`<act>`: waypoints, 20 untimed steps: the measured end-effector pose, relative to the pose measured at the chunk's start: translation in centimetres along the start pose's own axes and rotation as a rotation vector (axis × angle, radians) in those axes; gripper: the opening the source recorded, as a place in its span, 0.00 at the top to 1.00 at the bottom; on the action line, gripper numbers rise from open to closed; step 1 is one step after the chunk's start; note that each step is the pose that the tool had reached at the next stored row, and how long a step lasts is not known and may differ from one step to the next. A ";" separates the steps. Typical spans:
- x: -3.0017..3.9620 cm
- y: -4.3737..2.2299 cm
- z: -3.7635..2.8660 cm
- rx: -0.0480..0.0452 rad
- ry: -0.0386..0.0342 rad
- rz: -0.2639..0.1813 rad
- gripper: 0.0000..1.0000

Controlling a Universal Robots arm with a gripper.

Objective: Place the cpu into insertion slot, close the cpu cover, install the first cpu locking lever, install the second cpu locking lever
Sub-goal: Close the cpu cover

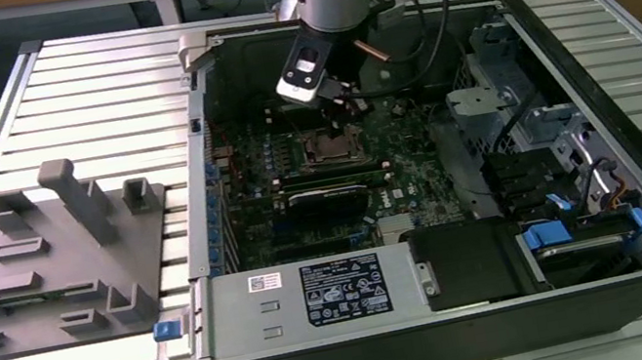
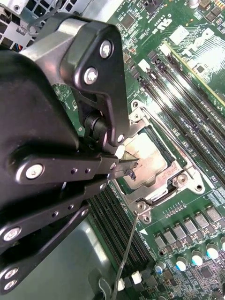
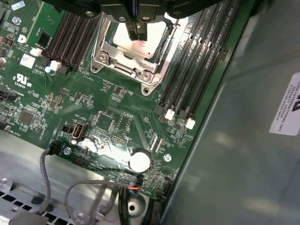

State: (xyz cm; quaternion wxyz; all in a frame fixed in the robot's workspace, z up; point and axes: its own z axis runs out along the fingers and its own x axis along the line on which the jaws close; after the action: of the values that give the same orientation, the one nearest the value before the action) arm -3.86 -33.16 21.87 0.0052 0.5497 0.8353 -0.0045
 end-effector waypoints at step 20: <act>0.00 0.00 0.00 -0.0019 0.0018 -0.079 0.90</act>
State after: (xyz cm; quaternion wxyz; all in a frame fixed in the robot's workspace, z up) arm -3.85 -33.16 21.87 0.0048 0.5165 0.8563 -0.0034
